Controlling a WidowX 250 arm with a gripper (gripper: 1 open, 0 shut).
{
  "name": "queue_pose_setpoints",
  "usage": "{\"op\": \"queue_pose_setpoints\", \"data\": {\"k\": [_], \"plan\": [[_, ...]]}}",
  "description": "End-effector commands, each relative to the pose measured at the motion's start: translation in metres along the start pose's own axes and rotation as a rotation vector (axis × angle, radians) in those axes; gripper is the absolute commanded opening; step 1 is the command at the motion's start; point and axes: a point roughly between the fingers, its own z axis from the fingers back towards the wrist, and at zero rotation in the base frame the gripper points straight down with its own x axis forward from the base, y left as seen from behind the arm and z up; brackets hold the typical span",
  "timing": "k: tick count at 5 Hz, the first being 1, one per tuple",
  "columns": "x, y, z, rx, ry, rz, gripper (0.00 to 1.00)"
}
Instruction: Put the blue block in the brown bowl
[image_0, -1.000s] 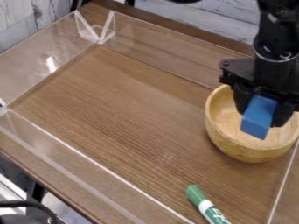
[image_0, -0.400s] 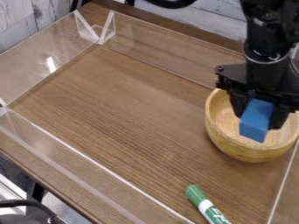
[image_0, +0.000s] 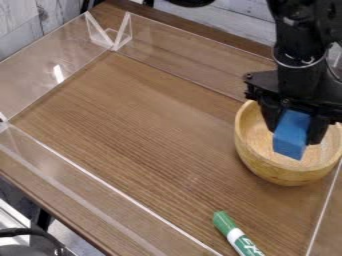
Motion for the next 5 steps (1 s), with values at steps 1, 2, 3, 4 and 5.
{"op": "queue_pose_setpoints", "data": {"k": [1,2,3,4,5], "plan": [[0.010,-0.002,0.011,-0.028,-0.051,0.002,0.00],[0.011,-0.002,0.006,-0.032,-0.044,0.007,0.00],[0.012,-0.001,0.002,-0.036,-0.037,0.012,0.00],[0.014,0.001,-0.001,-0.032,-0.033,0.012,0.00],[0.016,0.004,-0.003,-0.028,-0.030,0.014,0.00]]}}
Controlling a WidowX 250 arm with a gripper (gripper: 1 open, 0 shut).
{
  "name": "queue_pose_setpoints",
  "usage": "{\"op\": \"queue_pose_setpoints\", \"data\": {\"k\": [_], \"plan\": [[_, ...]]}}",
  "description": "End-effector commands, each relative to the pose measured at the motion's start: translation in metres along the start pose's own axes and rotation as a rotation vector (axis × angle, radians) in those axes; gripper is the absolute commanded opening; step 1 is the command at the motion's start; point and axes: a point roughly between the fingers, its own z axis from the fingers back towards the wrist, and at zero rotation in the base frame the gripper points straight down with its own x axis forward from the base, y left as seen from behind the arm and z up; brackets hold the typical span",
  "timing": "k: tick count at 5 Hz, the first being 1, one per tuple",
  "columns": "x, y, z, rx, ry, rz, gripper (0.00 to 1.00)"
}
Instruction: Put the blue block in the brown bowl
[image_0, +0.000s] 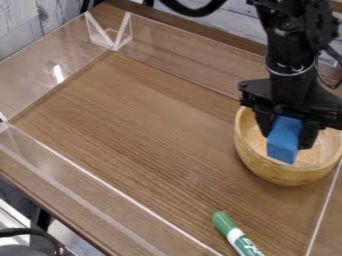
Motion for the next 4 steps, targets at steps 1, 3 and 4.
{"op": "queue_pose_setpoints", "data": {"k": [1,3,4], "plan": [[0.0170,-0.0037,0.0118,-0.022,-0.059,0.004,0.00],[0.0215,-0.0023,0.0093,-0.022,-0.056,0.003,0.00],[0.0234,-0.0018,0.0079,-0.022,-0.055,0.003,0.00]]}}
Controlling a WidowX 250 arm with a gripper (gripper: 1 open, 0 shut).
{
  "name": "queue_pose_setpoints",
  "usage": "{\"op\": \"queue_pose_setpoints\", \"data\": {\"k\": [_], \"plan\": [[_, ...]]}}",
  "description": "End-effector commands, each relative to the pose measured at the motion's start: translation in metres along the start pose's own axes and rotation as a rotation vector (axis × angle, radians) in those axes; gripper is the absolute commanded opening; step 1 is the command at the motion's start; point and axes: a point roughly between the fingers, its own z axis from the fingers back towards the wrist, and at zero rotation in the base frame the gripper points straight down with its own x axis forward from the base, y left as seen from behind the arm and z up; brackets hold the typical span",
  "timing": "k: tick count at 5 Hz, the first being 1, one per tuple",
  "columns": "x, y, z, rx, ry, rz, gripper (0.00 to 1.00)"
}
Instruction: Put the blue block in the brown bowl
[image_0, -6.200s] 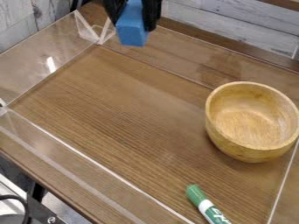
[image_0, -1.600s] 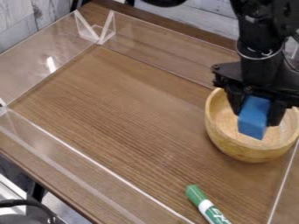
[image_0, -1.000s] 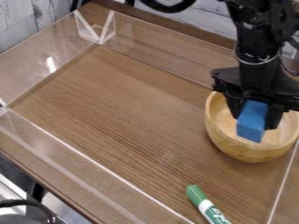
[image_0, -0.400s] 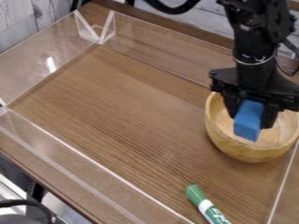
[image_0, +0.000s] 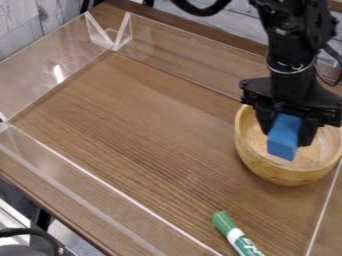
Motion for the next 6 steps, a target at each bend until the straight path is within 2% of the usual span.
{"op": "queue_pose_setpoints", "data": {"k": [1,5,6], "plan": [[0.0156,-0.0035,0.0122,-0.021,-0.054,0.001,0.00],[0.0180,-0.0022,0.0070,-0.021,-0.037,-0.002,0.00],[0.0185,-0.0020,0.0057,-0.022,-0.034,-0.003,1.00]]}}
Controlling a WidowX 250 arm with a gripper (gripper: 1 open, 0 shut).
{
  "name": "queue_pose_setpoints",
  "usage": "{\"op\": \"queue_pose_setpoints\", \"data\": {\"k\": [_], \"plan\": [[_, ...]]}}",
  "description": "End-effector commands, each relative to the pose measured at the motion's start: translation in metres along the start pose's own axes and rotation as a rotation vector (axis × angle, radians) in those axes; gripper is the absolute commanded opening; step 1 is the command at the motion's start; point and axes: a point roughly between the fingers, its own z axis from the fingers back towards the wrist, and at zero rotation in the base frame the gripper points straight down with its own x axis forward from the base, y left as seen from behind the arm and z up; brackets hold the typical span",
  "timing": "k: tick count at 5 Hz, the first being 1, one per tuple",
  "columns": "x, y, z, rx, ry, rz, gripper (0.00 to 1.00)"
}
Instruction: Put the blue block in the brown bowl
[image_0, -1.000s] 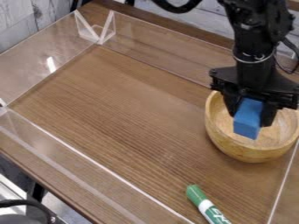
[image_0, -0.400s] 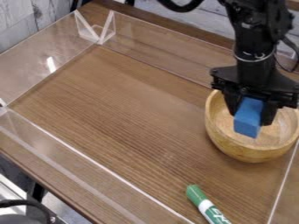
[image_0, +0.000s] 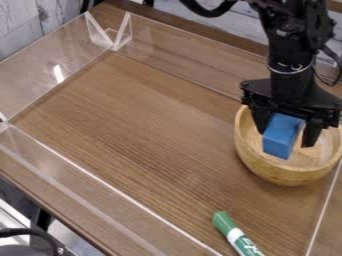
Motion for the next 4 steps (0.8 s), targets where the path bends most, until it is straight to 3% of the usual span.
{"op": "queue_pose_setpoints", "data": {"k": [1,4], "plan": [[0.017,-0.004,0.017,-0.021,-0.057,0.002,1.00],[0.019,0.000,0.035,-0.016,-0.028,0.005,1.00]]}}
